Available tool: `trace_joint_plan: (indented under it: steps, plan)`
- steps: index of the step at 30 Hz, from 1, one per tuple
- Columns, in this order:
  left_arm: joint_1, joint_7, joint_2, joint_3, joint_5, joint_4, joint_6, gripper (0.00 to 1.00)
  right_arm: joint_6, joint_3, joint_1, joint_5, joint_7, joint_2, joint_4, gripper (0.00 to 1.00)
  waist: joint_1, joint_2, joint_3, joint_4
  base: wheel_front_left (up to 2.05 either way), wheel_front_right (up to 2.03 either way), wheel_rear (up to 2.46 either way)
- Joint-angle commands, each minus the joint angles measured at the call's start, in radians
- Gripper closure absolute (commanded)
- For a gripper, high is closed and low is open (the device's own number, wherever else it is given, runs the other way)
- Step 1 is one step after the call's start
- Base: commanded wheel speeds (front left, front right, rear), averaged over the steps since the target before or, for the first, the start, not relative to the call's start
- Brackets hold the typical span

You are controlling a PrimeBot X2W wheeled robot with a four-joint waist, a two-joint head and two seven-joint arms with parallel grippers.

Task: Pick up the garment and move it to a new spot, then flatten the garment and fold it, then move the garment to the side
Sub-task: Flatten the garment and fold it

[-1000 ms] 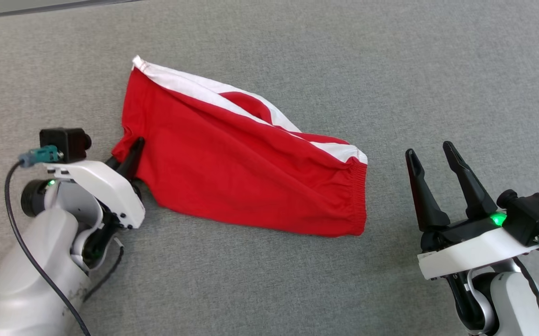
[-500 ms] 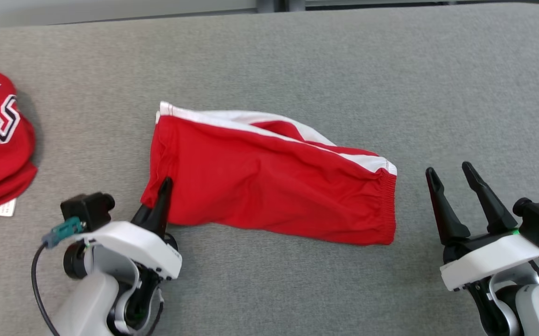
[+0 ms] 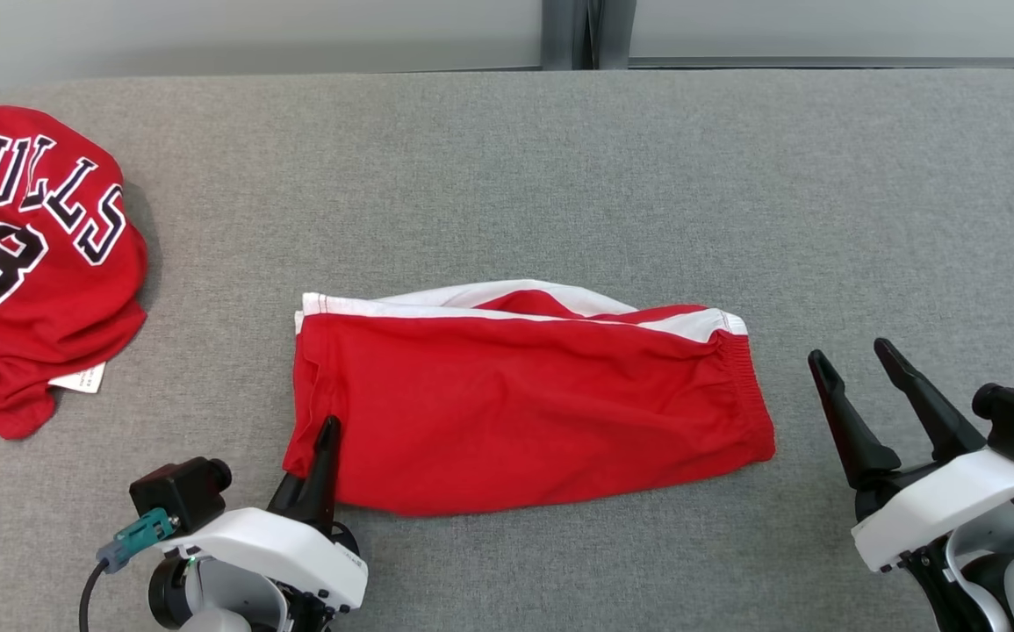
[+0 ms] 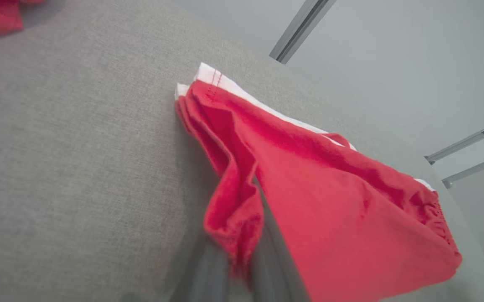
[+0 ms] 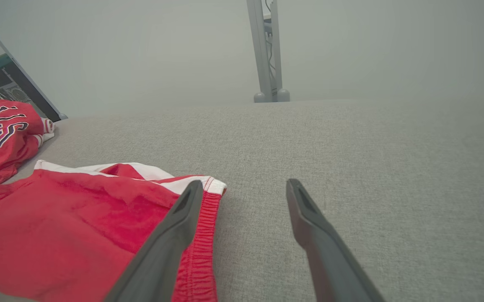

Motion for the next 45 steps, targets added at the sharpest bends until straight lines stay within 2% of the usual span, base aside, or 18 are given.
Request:
trace_joint_plan:
  steps: [1,2,3,6,18,24,32,33,34,37,39,45]
  plan:
    - [0.008,-0.016,-0.003,0.007,-0.004,0.01,-0.006,1.0,0.0,0.004,0.008,0.009,0.008,-0.004,-0.005,0.0,0.0,0.0,-0.005,0.003,0.0,0.0,0.0]
    - [0.005,-0.027,-0.001,0.004,0.004,0.016,-0.016,1.0,0.0,0.008,0.009,0.012,0.011,-0.002,-0.003,0.0,0.0,0.0,-0.007,0.004,0.0,0.0,0.0]
    - [0.0,-0.039,-0.004,0.005,0.006,0.027,-0.024,0.92,0.0,0.015,0.009,0.017,0.012,0.001,0.0,0.0,0.0,0.0,-0.01,0.005,0.0,0.0,0.0]
    - [-0.022,-0.088,0.006,-0.003,0.045,0.071,-0.039,0.0,0.0,0.028,0.009,0.038,0.014,0.016,0.021,0.0,0.0,0.0,-0.022,0.008,0.0,0.0,0.0]
    - [-0.043,-0.163,0.052,0.004,0.185,0.129,-0.007,0.0,0.0,0.021,0.025,0.084,0.0,0.072,0.164,0.0,0.0,0.0,-0.065,0.07,0.0,0.0,0.0]
    - [-0.027,-0.167,0.059,0.011,0.212,0.097,0.009,0.0,0.0,-0.006,0.008,0.131,0.016,0.092,0.249,0.0,0.0,0.0,-0.073,0.125,0.0,0.0,0.0]
    - [-0.018,-0.17,0.048,0.008,0.215,0.074,0.017,0.0,0.0,-0.046,-0.025,0.254,0.029,0.123,0.357,0.0,0.0,0.0,-0.068,0.199,0.0,0.0,0.0]
    - [-0.017,-0.17,0.048,0.009,0.215,0.073,0.016,0.0,0.0,-0.05,-0.028,0.273,0.027,0.126,0.366,0.18,0.0,0.0,-0.067,0.204,0.0,0.0,0.0]
    - [-0.015,-0.171,0.048,0.01,0.215,0.072,0.016,0.0,0.0,-0.055,-0.032,0.293,0.024,0.128,0.376,0.5,0.0,0.0,-0.067,0.208,0.0,0.0,0.0]
    - [-0.01,-0.171,0.048,0.013,0.215,0.069,0.017,0.0,0.0,-0.064,-0.049,0.338,0.008,0.135,0.405,0.72,0.0,0.0,-0.066,0.217,0.0,0.0,0.0]
    - [-0.008,-0.172,0.048,0.015,0.217,0.068,0.019,0.0,0.0,-0.066,-0.06,0.359,-0.007,0.138,0.424,1.0,0.0,0.0,-0.066,0.219,0.0,0.0,0.0]
    - [-0.007,-0.174,0.049,0.025,0.218,0.061,0.023,0.0,0.001,-0.042,-0.091,0.423,-0.008,0.138,0.448,1.0,0.0,0.0,-0.063,0.202,0.0,0.0,0.0]
